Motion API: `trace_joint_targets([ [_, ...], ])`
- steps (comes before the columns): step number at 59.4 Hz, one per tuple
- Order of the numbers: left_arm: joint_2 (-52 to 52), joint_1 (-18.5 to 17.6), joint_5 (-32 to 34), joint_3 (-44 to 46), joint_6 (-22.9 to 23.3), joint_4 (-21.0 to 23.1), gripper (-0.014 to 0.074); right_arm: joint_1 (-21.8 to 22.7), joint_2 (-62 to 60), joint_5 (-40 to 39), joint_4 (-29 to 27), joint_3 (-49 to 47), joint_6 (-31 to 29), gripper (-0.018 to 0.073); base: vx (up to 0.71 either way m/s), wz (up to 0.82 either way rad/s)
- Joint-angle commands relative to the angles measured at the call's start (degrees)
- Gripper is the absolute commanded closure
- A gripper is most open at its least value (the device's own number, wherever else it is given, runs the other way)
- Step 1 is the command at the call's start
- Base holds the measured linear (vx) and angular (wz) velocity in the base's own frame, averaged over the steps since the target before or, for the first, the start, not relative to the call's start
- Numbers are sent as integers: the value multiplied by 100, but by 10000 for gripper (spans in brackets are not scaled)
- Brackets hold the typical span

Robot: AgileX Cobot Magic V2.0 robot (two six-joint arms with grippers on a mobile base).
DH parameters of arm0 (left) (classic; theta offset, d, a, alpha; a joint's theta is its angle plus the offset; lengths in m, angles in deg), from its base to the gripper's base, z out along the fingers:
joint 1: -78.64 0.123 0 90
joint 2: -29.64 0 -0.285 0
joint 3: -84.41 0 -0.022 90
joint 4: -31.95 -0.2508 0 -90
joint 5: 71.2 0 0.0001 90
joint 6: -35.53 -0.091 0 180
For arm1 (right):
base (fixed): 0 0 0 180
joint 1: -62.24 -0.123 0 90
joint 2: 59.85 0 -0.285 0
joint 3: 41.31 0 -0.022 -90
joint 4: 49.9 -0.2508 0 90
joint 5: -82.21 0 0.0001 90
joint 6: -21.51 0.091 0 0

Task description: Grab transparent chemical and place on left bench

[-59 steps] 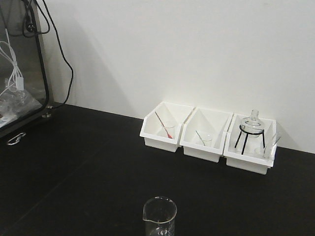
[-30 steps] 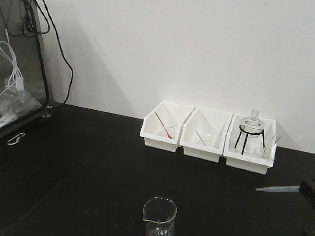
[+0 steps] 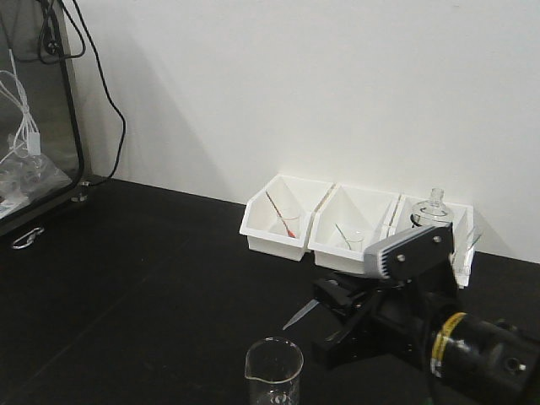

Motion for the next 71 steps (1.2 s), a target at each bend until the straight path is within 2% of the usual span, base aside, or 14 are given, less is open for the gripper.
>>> trace_joint_targets([
  [1,110,-10,449,-93,45,4,600,-154,239,-235,-40,-418,-102,522,0,0],
  [14,110,-10,449,-93,45,4,600,-313,963,-65,-20,-574,-94,495,0,0],
  [21,110,-10,449,-93,45,4,600,-313,1162,-65,-53,-574,-94,431,0,0],
  [29,110,-10,449,-93,45,4,600,-313,1202,-53,-53,-574,-94,281,0,0],
  [38,110,-10,449,-93,45,4,600,-313,1202,-65,-53,-574,-90,63,0,0],
  [43,110,-10,449,-93,45,4,600,-313,1171,-190,-53,-574,-75,0,0,0],
  [50,110,-10,449,-93,45,4,600,-313,754,-171,-4,-553,-56,-4,0,0],
  [54,110,-10,449,-93,45,4,600,-313,301,149,10,-553,-56,10,0,0],
  [71,110,-10,449,-93,45,4,600,-313,-1443,2601,-38,-553,-52,69,0,0],
])
